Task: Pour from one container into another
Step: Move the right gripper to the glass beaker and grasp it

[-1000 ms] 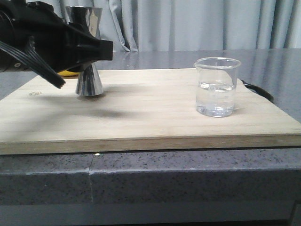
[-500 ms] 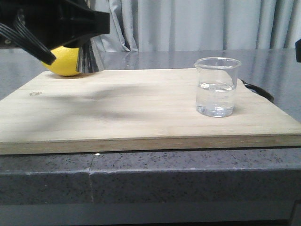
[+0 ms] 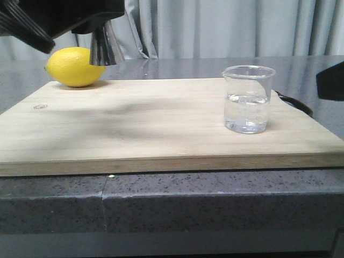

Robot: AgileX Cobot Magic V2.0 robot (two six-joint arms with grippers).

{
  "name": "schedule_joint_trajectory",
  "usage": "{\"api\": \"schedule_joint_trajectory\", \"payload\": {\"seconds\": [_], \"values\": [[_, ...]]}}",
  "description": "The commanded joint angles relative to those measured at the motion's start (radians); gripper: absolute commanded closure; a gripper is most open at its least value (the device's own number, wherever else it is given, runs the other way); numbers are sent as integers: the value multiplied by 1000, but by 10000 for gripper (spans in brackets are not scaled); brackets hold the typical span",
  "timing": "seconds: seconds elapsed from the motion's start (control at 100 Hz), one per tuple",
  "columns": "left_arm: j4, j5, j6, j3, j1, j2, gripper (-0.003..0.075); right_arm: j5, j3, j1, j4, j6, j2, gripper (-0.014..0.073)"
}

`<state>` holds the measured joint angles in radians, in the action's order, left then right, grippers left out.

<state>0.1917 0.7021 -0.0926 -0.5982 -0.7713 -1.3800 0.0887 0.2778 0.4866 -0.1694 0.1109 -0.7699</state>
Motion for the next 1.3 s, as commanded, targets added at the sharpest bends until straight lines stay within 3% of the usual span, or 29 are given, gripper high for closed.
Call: {"api": "schedule_joint_trajectory", "payload": {"seconds": [0.0, 0.27, 0.81, 1.29], "values": [[-22, 85, 13, -30, -15, 33, 554, 112, 23, 10, 27, 10, -35, 223], [-22, 85, 13, -30, -16, 33, 554, 276, 23, 62, 38, 10, -188, 99], [-22, 85, 13, -30, -16, 33, 554, 623, 23, 131, 56, 10, -430, 99], [-22, 85, 14, -30, -16, 33, 554, 813, 26, 131, 56, 10, -564, 99]]}}
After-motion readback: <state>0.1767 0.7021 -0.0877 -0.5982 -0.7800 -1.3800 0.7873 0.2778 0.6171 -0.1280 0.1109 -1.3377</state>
